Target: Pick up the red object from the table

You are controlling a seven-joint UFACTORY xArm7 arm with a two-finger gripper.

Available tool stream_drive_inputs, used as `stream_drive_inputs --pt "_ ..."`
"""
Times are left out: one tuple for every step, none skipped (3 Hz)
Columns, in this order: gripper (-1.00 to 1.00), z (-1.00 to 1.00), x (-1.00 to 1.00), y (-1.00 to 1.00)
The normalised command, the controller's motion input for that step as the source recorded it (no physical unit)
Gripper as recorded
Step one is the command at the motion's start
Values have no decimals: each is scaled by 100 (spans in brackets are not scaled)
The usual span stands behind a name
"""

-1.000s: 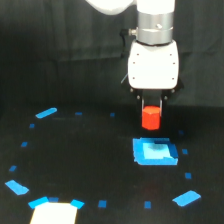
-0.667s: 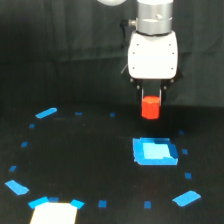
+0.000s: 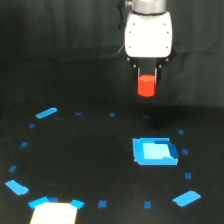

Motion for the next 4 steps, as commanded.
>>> stream_drive_inputs --pt "-100 62 -19 -71" --pt "-100 -2 -73 14" --pt "-100 -15 -25 -7" --pt "-100 61 -11 -54"
